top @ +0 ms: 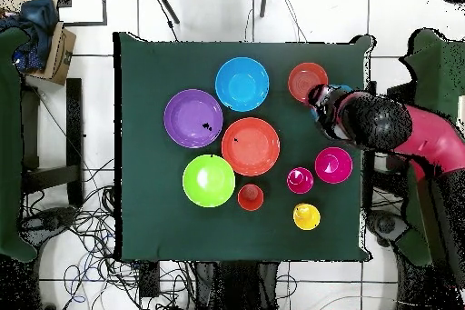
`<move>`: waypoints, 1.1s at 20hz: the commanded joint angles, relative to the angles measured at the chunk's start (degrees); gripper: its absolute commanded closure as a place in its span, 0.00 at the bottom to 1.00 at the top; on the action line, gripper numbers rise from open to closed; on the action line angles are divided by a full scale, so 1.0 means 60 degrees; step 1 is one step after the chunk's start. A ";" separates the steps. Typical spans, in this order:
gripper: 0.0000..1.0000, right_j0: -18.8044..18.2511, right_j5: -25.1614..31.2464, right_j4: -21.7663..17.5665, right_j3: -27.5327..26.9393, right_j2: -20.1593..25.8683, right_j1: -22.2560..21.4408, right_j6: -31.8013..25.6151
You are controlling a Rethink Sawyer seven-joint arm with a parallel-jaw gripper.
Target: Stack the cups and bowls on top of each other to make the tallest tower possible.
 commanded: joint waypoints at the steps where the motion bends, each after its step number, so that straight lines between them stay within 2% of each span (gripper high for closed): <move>1: 1.00 0.0027 0.1407 -0.0082 0.0579 0.0221 0.0119 -0.1911; 11: 1.00 0.0140 0.2854 -0.0598 0.0885 -0.0154 0.0388 -0.2604; 22: 1.00 0.0122 0.3540 -0.1194 0.0712 -0.0205 0.0804 -0.2911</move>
